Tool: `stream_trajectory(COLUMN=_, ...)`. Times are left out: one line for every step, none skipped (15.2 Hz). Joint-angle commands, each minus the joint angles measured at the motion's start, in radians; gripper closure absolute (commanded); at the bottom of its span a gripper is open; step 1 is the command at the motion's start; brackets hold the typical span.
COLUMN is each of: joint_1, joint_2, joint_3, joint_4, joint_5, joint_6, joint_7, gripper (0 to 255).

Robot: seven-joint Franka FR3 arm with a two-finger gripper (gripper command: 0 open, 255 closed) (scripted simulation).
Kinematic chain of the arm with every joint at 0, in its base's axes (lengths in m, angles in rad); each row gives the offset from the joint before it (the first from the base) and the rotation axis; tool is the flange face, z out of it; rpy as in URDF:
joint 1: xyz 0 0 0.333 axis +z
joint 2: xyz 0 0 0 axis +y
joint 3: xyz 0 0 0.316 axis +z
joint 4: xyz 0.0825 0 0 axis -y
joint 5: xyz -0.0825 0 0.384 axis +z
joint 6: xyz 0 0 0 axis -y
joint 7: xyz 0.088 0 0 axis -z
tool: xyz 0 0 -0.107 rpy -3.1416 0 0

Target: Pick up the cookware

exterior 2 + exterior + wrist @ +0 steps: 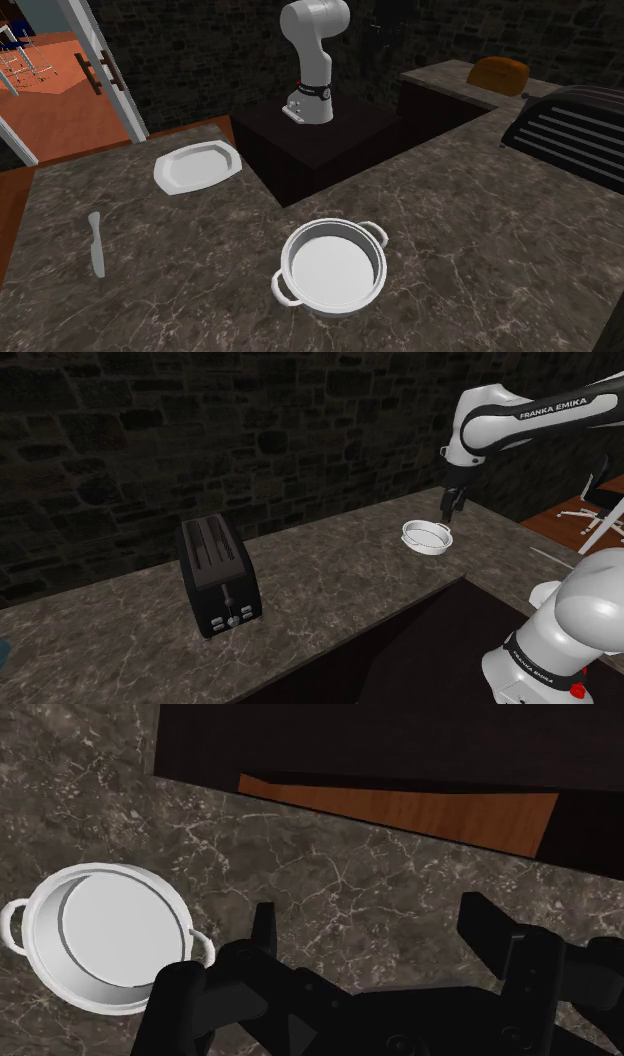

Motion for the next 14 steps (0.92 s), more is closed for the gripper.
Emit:
stream_trajectory(joint_1=-0.004, joint_2=0.064, joint_3=-0.029, joint_4=-0.004, joint_5=-0.008, joint_6=0.078, joint_7=-0.025, gripper=0)
stream_trajectory(joint_1=-0.006, joint_2=0.100, joint_3=-0.042, joint_4=0.000, joint_5=-0.009, joint_6=0.113, joint_7=-0.038, gripper=0)
stream_trajectory(joint_1=-0.006, joint_2=0.137, joint_3=-0.056, joint_4=0.006, joint_5=-0.008, joint_6=0.147, joint_7=-0.052, gripper=0)
stream_trajectory(joint_1=-0.007, joint_2=0.175, joint_3=-0.069, joint_4=0.013, joint_5=-0.006, joint_6=0.181, joint_7=-0.066, gripper=0)
stream_trajectory(joint_1=-0.007, joint_2=0.214, joint_3=-0.082, joint_4=0.021, joint_5=-0.001, joint_6=0.215, joint_7=-0.082, gripper=0)
stream_trajectory(joint_1=-0.007, joint_2=0.254, joint_3=-0.094, joint_4=0.031, joint_5=0.005, joint_6=0.247, joint_7=-0.098, gripper=0)
stream_trajectory(joint_1=-0.007, joint_2=0.294, joint_3=-0.106, joint_4=0.043, joint_5=0.013, joint_6=0.279, joint_7=-0.115, gripper=0)
stream_trajectory(joint_1=-0.006, joint_2=0.335, joint_3=-0.117, joint_4=0.056, joint_5=0.024, joint_6=0.310, joint_7=-0.133, gripper=0)
stream_trajectory(joint_1=-0.006, joint_2=0.377, joint_3=-0.127, joint_4=0.070, joint_5=0.037, joint_6=0.339, joint_7=-0.152, gripper=0)
stream_trajectory(joint_1=-0.007, joint_2=0.420, joint_3=-0.136, joint_4=0.085, joint_5=0.053, joint_6=0.367, joint_7=-0.173, gripper=0)
stream_trajectory(joint_1=-0.008, joint_2=0.463, joint_3=-0.143, joint_4=0.102, joint_5=0.070, joint_6=0.394, joint_7=-0.195, gripper=0)
stream_trajectory(joint_1=-0.011, joint_2=0.506, joint_3=-0.148, joint_4=0.121, joint_5=0.090, joint_6=0.420, joint_7=-0.218, gripper=0)
stream_trajectory(joint_1=-0.014, joint_2=0.550, joint_3=-0.152, joint_4=0.141, joint_5=0.112, joint_6=0.443, joint_7=-0.241, gripper=0)
stream_trajectory(joint_1=-0.019, joint_2=0.593, joint_3=-0.153, joint_4=0.162, joint_5=0.136, joint_6=0.466, joint_7=-0.265, gripper=0)
